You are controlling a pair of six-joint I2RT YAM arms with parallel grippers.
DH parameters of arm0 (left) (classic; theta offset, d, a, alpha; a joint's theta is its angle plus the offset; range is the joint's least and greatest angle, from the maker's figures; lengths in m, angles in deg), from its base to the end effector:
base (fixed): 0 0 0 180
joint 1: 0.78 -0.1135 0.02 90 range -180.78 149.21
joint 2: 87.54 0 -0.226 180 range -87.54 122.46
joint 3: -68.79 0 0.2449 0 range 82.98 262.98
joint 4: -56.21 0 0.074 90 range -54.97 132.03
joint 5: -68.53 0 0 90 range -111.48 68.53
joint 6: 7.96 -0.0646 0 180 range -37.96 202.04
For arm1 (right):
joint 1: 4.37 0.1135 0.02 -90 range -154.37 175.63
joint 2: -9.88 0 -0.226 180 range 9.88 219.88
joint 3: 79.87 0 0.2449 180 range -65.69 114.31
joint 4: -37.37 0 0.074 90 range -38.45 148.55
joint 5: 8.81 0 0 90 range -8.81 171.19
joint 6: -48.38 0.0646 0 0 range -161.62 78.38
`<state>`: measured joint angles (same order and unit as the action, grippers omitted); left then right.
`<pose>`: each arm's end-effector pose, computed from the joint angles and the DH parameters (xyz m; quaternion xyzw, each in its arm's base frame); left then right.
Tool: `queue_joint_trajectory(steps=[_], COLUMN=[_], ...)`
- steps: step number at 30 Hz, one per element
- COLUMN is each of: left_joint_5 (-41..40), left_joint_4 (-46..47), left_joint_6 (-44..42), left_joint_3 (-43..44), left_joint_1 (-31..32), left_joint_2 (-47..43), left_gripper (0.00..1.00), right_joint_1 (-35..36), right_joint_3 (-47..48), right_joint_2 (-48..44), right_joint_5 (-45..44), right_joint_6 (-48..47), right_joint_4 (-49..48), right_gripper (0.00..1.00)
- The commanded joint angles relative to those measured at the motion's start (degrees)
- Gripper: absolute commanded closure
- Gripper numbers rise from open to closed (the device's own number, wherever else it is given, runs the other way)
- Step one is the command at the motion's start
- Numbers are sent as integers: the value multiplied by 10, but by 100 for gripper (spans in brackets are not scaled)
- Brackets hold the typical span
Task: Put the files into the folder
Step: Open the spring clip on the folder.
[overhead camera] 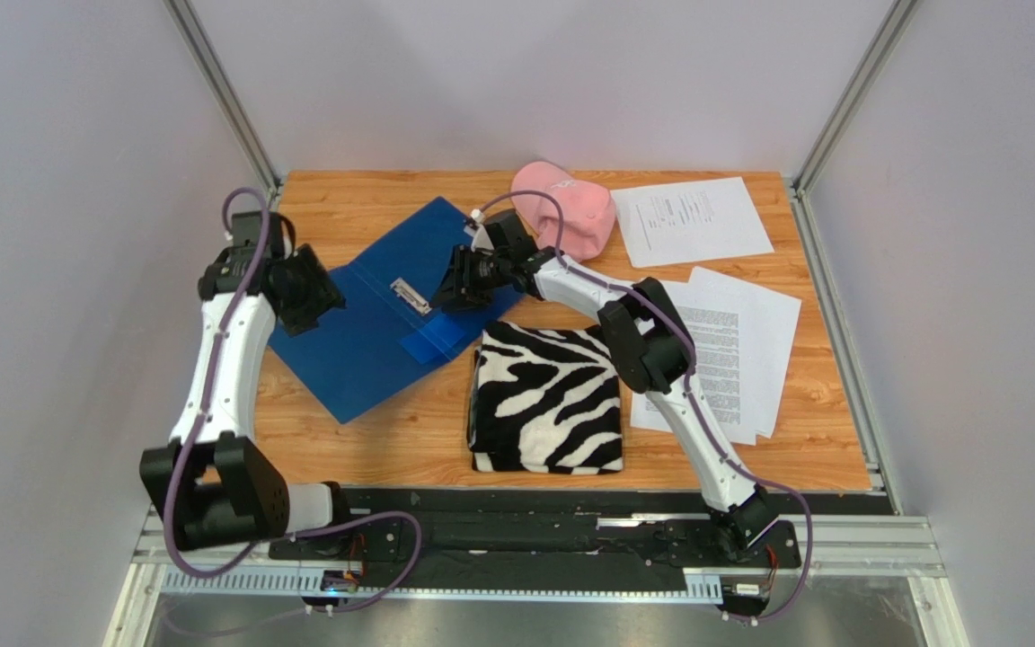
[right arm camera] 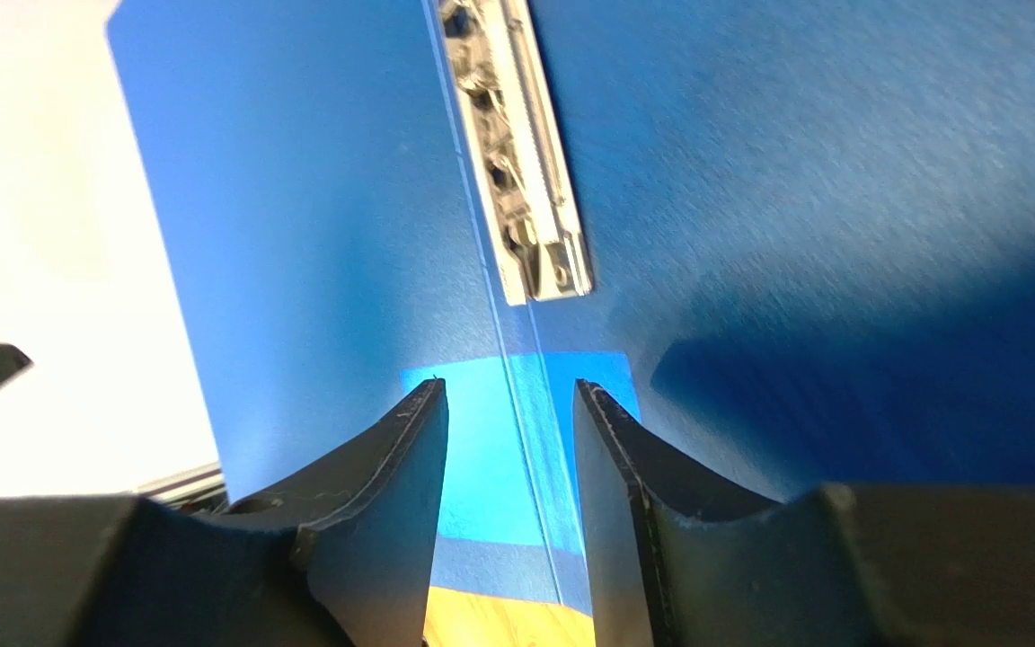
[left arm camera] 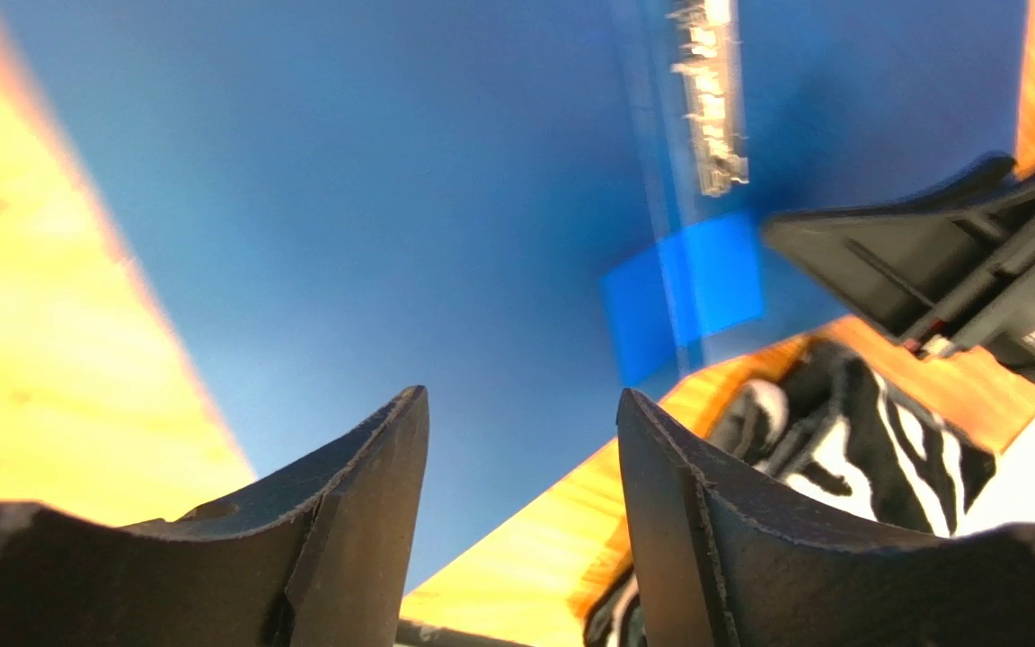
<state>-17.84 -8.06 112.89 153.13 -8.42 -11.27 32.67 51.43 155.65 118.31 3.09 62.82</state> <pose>0.2839 0.0340 0.2524 -0.3065 0.9059 -0.0881 0.2785 0.4077 0.3565 0.0989 -0.0770 0.8660 0.4806 0.1147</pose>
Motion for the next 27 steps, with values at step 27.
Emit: queue_joint_trajectory(steps=[27], left_joint_5=[213], left_joint_4=[178], left_joint_6=[83], left_joint_3=[-297], left_joint_1=[-275], left_joint_2=[-116], left_gripper=[26], right_joint_1=[2], right_joint_3=[24], right_joint_2=[62], right_joint_5=[47], right_joint_6=[105], right_joint_4=[-133], right_gripper=[50])
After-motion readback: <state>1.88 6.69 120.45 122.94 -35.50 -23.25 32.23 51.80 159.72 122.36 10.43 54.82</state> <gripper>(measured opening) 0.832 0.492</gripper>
